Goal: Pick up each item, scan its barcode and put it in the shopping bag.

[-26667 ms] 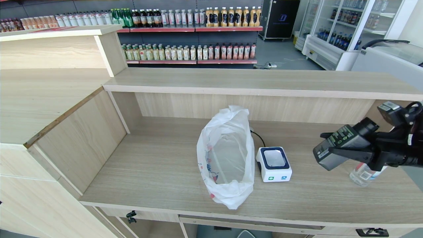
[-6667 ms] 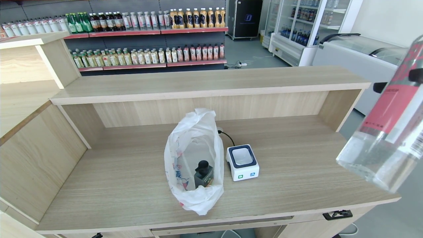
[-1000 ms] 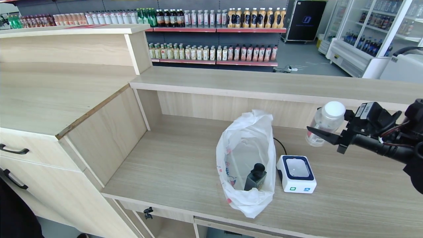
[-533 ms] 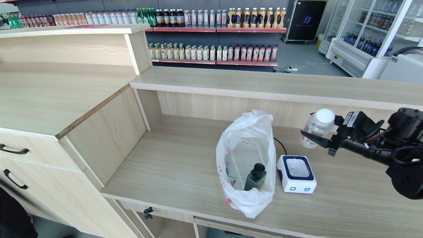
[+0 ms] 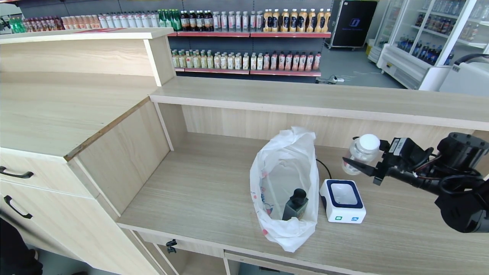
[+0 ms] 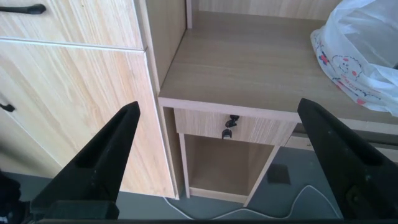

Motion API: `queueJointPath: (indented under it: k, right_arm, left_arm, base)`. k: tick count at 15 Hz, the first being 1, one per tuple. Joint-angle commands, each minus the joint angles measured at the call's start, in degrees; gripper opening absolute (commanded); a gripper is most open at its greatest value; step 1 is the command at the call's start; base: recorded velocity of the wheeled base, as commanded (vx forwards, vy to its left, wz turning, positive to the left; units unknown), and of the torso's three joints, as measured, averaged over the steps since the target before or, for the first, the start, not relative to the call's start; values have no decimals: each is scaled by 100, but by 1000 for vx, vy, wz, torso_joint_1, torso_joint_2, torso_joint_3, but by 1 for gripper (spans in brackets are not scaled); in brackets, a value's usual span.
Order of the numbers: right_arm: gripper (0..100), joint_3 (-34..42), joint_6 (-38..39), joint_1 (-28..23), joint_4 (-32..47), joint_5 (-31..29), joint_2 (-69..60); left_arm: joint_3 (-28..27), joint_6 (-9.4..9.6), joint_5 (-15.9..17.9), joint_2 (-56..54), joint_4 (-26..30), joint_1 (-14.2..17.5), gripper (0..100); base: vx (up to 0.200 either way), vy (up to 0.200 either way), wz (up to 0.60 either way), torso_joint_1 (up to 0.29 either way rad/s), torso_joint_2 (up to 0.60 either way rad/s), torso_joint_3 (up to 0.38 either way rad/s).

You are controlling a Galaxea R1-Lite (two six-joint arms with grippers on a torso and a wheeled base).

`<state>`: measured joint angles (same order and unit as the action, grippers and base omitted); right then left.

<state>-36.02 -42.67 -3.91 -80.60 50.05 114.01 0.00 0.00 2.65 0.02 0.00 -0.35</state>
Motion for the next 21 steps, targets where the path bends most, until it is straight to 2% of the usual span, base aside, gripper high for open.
queueJointPath:
  k: [1,21]
  right_arm:
    - [0,8,-75,-4,1,31,87]
    - [0,-36,-172,-75,-122,303,271]
  left_arm:
    - [0,0,-1,6,0,0,100]
    - [0,0,-1,6,0,0,100]
  base:
    - [0,0,0,0,0,0]
    - [0,0,0,0,0,0]
